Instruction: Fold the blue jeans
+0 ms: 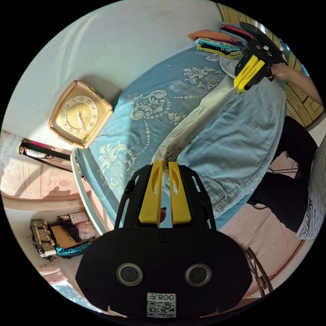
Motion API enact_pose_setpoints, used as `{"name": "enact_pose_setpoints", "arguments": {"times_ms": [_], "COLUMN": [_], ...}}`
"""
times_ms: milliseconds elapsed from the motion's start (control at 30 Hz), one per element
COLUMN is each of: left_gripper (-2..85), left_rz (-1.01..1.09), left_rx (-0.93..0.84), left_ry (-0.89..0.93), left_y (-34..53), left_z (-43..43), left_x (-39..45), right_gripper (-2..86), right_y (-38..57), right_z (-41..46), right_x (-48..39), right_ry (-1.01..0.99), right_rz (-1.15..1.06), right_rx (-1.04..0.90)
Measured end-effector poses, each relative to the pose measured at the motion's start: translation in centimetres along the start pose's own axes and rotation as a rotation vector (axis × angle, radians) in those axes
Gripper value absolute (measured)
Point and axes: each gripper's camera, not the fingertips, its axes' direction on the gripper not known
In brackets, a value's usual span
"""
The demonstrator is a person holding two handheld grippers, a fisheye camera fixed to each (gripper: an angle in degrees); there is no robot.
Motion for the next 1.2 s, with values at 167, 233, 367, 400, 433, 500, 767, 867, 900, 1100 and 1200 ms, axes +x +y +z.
{"name": "enact_pose_setpoints", "arguments": {"times_ms": [167, 233, 367, 400, 433, 500, 767, 867, 900, 1100, 1200], "left_gripper": [0.9, 0.9, 0.9, 0.9, 0.9, 0.9, 0.9, 0.8, 0.8, 0.8, 0.4], "left_rz": [-0.030, -0.050, -0.059, -0.057, -0.053, -0.053, -0.050, -0.062, -0.065, -0.123, -0.157], "left_rx": [-0.086, -0.101, -0.116, -0.120, -0.126, -0.129, -0.158, -0.168, -0.170, -0.205, -0.224], "left_ry": [0.114, 0.145, 0.204, 0.204, 0.200, 0.198, 0.209, 0.219, 0.222, 0.250, 0.258], "left_y": [6.5, 8.4, 12.0, 12.4, 13.1, 14.2, 18.0, 19.1, 19.4, 21.7, 23.1], "left_z": [0.4, 0.5, 0.1, 0.0, -0.2, -0.7, -1.5, -1.2, -1.2, -2.3, -3.3], "left_x": [4.1, 5.1, 7.1, 7.3, 7.7, 8.1, 9.0, 9.6, 9.6, 9.3, 9.1], "right_gripper": [0.4, 0.4, 0.4, 0.4, 0.4, 0.4, 0.4, 0.5, 0.6, 0.9, 1.1], "right_y": [1.6, 2.0, 3.2, 3.3, 3.5, 3.7, 4.7, 5.3, 5.5, 6.9, 7.8], "right_z": [2.0, 2.6, 3.6, 3.6, 3.5, 3.5, 4.6, 5.6, 5.7, 5.5, 5.1], "right_x": [-8.8, -11.1, -15.8, -16.4, -17.3, -18.5, -22.0, -22.6, -22.7, -23.3, -23.1], "right_ry": [-0.038, -0.049, -0.032, -0.038, -0.056, -0.068, -0.097, -0.100, -0.100, -0.103, -0.115], "right_rz": [-0.059, -0.063, -0.083, -0.085, -0.087, -0.089, -0.059, -0.035, -0.031, -0.012, 0.009], "right_rx": [-0.102, -0.131, -0.189, -0.191, -0.195, -0.202, -0.233, -0.256, -0.260, -0.250, -0.238]}}
